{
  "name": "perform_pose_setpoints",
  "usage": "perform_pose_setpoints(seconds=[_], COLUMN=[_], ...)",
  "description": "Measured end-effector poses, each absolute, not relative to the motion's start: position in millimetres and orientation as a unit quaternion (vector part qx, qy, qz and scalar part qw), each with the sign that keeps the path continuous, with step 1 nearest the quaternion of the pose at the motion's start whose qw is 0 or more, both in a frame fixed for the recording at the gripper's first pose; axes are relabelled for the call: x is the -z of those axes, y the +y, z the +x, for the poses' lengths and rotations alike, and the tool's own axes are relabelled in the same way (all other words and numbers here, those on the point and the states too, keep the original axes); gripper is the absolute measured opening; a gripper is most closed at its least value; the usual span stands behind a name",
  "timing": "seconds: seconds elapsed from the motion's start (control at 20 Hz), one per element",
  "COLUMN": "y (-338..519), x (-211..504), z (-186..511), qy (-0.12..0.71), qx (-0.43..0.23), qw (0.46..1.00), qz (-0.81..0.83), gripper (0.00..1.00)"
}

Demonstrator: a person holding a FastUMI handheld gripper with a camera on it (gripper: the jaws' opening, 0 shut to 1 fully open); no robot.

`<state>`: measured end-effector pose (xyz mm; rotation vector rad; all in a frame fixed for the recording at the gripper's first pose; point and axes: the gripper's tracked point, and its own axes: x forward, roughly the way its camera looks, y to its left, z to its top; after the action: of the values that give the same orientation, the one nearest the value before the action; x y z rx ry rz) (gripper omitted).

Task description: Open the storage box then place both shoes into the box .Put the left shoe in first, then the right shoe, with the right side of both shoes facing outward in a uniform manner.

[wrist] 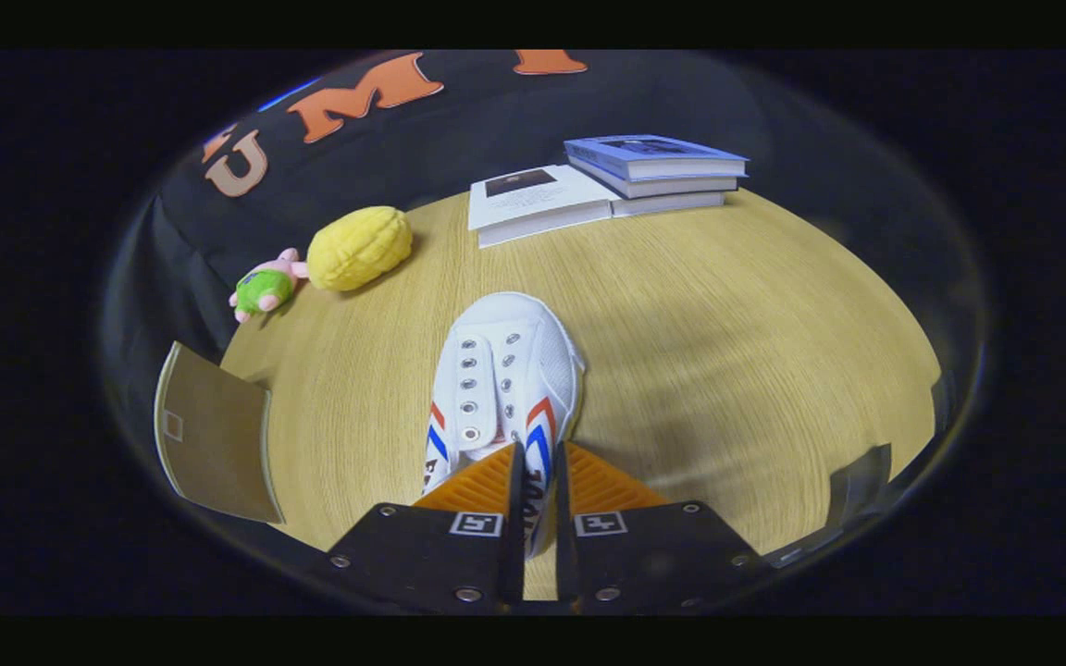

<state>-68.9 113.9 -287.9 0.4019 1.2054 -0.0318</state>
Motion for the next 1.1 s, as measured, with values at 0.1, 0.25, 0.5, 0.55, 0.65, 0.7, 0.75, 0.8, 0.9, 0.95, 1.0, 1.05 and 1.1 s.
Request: perform_pose_setpoints(seconds=[0.1,0.25,0.5,0.55,0.65,0.7,0.75,0.8,0.9,0.95,1.0,1.05,1.1], y=[111.5,115.1,145.8,152.6,168.3,178.1,187.7,199.0,222.2,233.6,247.4,259.6,272.8], x=[285.2,274.5,245.4,239.6,226.7,220.0,211.9,201.4,179.9,169.1,157.1,146.4,132.5], z=[-67.9,-64.0,-50.7,-48.5,-42.6,-39.2,-34.5,-30.1,-20.2,-13.7,-9.2,-3.5,-1.5], qy=[0.559,0.553,0.536,0.532,0.523,0.52,0.515,0.51,0.495,0.486,0.479,0.471,0.464], qx=[0.019,0.017,-0.009,-0.014,-0.025,-0.032,-0.038,-0.047,-0.064,-0.072,-0.081,-0.089,-0.099], qw=[0.806,0.805,0.812,0.814,0.819,0.822,0.824,0.827,0.833,0.836,0.838,0.84,0.84], qz=[0.194,0.212,0.231,0.233,0.232,0.231,0.232,0.234,0.238,0.242,0.247,0.256,0.264], gripper=[0.1,0.06,0.06,0.06,0.06,0.06,0.05,0.05,0.05,0.05,0.04,0.04,0.04])
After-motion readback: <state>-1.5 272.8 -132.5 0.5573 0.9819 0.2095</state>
